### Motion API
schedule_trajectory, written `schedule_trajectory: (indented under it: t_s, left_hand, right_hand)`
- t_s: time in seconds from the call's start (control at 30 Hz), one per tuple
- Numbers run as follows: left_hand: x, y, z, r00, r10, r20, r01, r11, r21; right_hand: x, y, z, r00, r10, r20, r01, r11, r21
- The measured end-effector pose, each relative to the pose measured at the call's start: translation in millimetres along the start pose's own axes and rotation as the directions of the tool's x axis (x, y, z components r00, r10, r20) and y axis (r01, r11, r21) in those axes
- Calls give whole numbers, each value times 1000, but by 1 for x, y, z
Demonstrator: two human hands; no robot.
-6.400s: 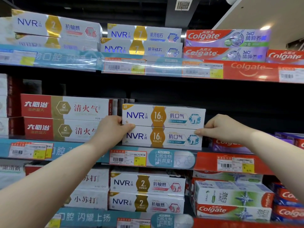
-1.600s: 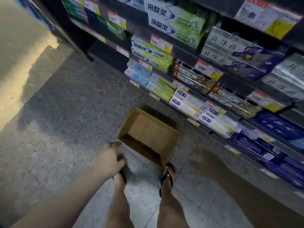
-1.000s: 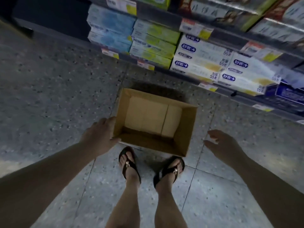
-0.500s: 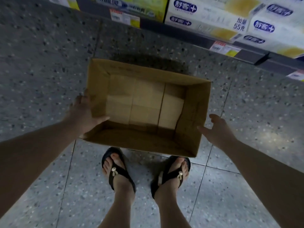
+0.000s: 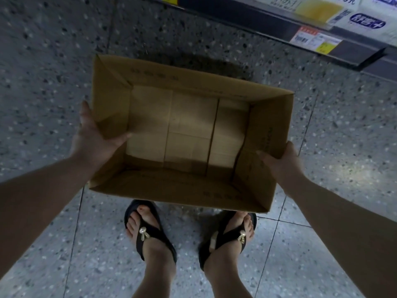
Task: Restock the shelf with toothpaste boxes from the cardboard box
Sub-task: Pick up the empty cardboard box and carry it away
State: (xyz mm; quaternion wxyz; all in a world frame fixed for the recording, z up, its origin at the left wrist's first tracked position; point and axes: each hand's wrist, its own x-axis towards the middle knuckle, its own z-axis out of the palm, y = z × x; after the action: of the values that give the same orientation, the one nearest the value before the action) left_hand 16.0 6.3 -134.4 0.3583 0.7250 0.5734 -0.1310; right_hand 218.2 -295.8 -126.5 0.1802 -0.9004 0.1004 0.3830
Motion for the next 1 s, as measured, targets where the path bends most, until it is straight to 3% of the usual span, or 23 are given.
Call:
schedule_trajectory:
  t_s: [0.17,0.5,1.0]
  left_hand:
    - [-21,6,-12,998,54,24,-52,996,-71]
    - [-121,41,-109,999,50,16,-48,990,-130]
    - [-315,89,-310,949,-131,-287,35,948,-315]
  right_hand:
    - [-17,-5,-10,999,36,-12,-34,996,88]
    - [-123,-51,-98,999,-18,-29,19,999,49]
    - [-324,-161,-251,953,-302,2,301,950,-80]
